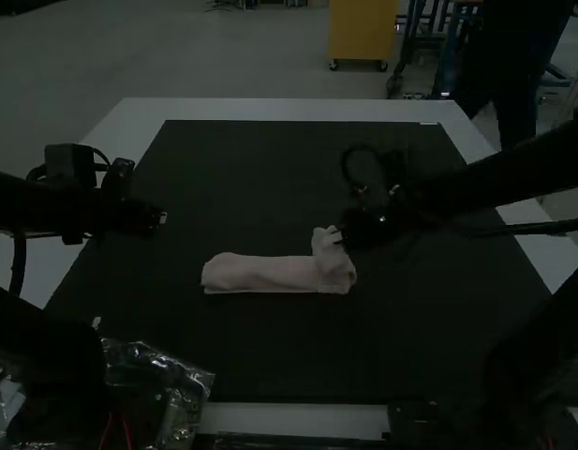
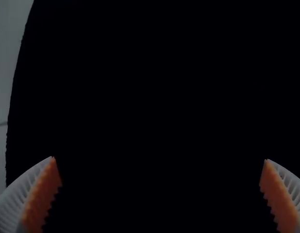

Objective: Fold the towel.

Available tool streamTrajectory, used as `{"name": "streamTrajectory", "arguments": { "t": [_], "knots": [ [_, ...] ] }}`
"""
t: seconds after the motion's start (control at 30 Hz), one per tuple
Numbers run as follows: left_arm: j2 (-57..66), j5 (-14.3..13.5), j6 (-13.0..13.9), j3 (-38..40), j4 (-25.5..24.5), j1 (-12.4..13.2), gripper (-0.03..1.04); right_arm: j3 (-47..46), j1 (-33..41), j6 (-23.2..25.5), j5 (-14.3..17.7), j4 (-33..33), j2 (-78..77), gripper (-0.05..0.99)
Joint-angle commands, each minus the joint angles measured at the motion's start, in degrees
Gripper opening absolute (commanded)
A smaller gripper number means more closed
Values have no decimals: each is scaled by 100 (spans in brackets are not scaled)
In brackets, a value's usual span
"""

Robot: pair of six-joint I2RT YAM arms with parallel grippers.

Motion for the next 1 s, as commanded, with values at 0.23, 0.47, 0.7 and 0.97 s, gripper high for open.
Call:
{"name": "streamTrajectory", "arguments": {
  "t": [0.23,0.47,0.7,0.97],
  "knots": [
    [146,-14,-131,26,338,54,96,853,970,725,-298,657,1166,-2],
    [216,48,-183,26,470,54,96,1547,1550,751,-298,965,1922,-2],
    [409,83,-227,26,602,54,96,2171,1700,742,-306,1044,2511,-2],
    [497,127,-280,26,664,63,96,2690,1673,742,-350,991,2669,-2]
  ]
}}
